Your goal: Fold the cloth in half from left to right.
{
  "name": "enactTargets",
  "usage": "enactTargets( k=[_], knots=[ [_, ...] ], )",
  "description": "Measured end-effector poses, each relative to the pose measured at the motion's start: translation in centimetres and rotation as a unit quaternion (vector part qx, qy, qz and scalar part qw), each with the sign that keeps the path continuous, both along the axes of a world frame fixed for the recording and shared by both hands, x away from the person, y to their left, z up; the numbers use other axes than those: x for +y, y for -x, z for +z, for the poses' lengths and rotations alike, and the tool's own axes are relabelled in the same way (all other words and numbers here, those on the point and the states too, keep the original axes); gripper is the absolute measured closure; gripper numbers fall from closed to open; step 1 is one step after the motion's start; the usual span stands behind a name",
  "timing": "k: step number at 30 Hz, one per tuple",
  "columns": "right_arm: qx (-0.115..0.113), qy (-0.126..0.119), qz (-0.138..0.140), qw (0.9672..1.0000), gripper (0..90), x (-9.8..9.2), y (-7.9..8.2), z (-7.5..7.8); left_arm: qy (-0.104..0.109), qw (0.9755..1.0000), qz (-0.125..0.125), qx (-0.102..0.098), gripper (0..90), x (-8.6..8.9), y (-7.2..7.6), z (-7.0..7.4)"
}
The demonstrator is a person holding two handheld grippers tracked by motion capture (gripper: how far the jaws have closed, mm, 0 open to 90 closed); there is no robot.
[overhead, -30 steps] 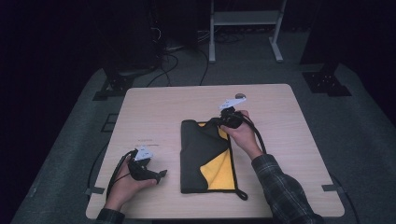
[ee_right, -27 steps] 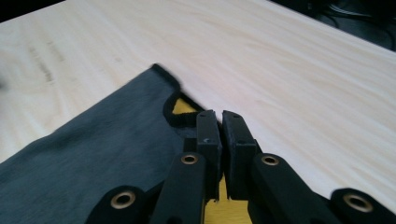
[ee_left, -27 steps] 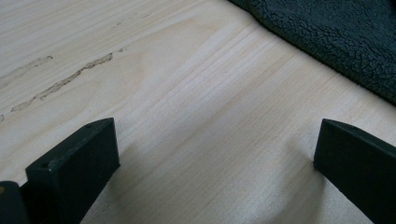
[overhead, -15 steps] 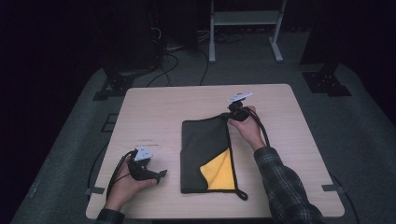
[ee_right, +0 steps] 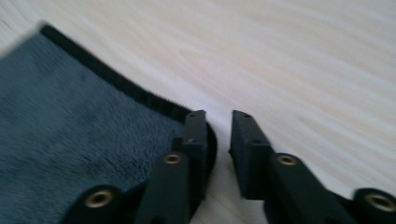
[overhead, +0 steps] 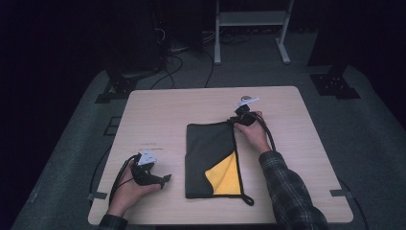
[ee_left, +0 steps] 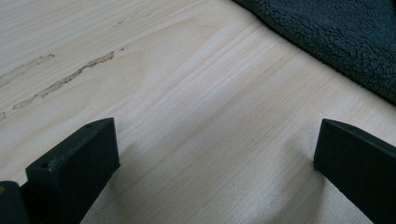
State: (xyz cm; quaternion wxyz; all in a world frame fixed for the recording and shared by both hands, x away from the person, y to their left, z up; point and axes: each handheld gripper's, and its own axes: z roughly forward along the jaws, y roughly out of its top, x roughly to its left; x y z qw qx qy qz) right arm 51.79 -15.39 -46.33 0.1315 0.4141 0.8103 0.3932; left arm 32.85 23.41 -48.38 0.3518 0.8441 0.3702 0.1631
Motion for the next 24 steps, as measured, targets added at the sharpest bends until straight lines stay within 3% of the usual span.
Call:
enactTargets(
  k=[4,10,24],
  knots=[
    [-0.02,-0.016,0.008,0.9996,67.1,-0.8,0.6,1.7,0.0,1.0,0.0,0.0,0.0,0.0,0.0,0.0],
    [-0.031,-0.011,0.031,0.999,67.8,-1.0,2.2,3.0,0.0,1.0,0.0,0.0,0.0,0.0,0.0,0.0],
    [-0.022,-0.023,0.074,0.9967,65.8,-0.2,7.4,3.4,0.0,1.0,0.001,0.0,0.0,0.0,0.0,0.0]
  ],
)
